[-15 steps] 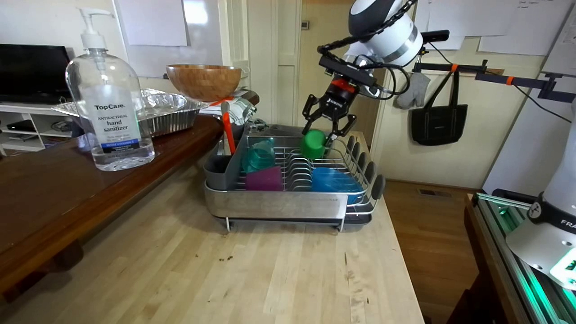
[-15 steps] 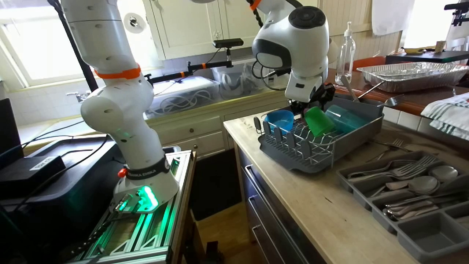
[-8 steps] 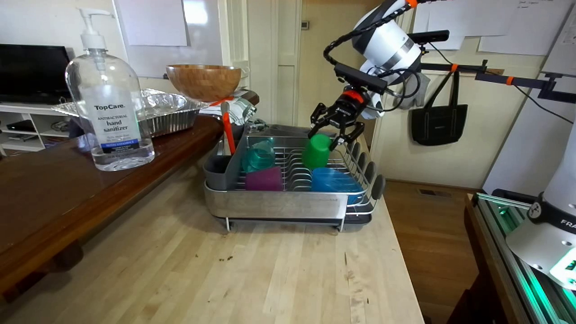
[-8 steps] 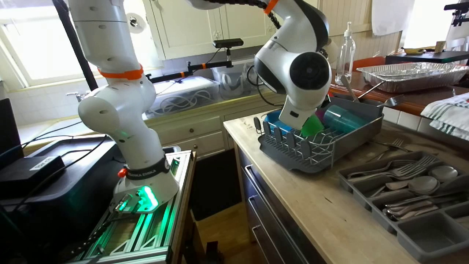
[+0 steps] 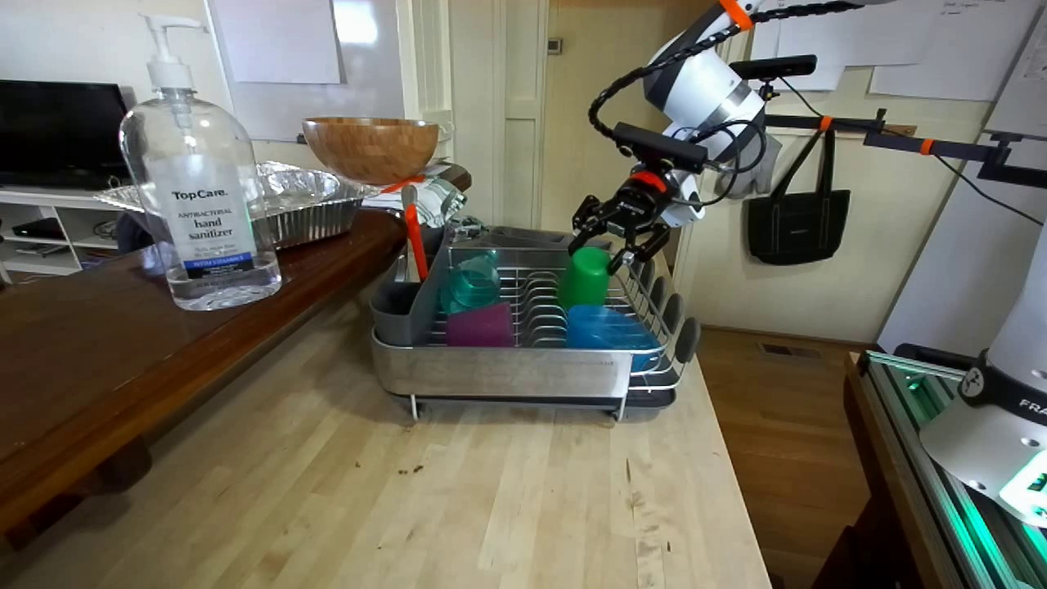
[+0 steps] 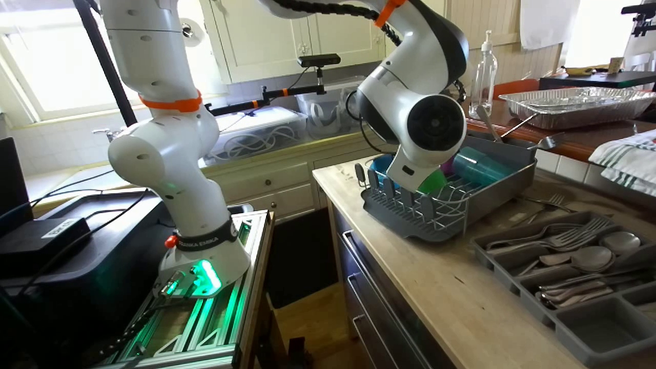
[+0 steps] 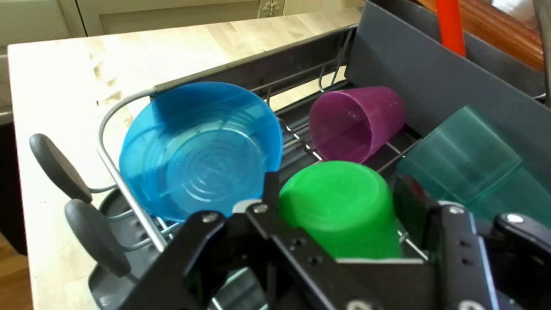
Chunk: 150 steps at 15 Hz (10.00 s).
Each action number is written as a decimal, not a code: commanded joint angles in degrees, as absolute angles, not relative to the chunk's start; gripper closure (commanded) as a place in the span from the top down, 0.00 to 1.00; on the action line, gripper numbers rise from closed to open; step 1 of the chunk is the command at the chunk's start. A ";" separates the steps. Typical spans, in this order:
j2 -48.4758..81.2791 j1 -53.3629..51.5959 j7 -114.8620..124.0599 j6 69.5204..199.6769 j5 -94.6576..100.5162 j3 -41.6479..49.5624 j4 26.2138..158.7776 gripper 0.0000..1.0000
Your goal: Put the cups in the dishes tray upside down
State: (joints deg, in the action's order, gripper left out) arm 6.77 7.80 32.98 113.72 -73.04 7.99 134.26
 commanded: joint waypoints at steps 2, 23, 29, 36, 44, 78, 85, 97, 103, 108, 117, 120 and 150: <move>13.19 11.10 33.83 105.95 -75.40 11.06 132.92 0.42; 7.35 11.28 36.71 110.04 -69.79 14.89 132.18 1.00; -2.70 8.77 32.58 122.47 -64.35 11.40 136.26 1.00; -5.11 7.04 33.70 133.64 -65.63 6.86 136.64 1.00; -3.00 6.48 38.60 141.89 -48.36 4.33 133.74 1.00; 19.06 -3.75 64.44 147.70 -16.33 1.39 111.09 1.00; 26.23 -4.44 67.92 146.95 -14.62 3.21 105.16 1.00; 28.55 -5.51 67.54 144.87 -10.55 4.51 96.71 1.00; 25.32 -5.26 67.19 145.24 -11.72 3.68 101.96 1.00; 23.58 -5.19 66.70 144.18 -11.62 3.39 104.08 1.00; 25.17 -4.99 67.04 141.79 -11.59 3.38 102.75 1.00; 26.81 -6.58 69.54 143.13 -7.78 5.35 100.76 1.00; 28.77 -8.23 73.75 154.20 -5.12 5.02 105.39 1.00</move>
State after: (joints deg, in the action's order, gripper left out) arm 29.93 -8.11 72.53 150.67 -2.98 5.59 100.92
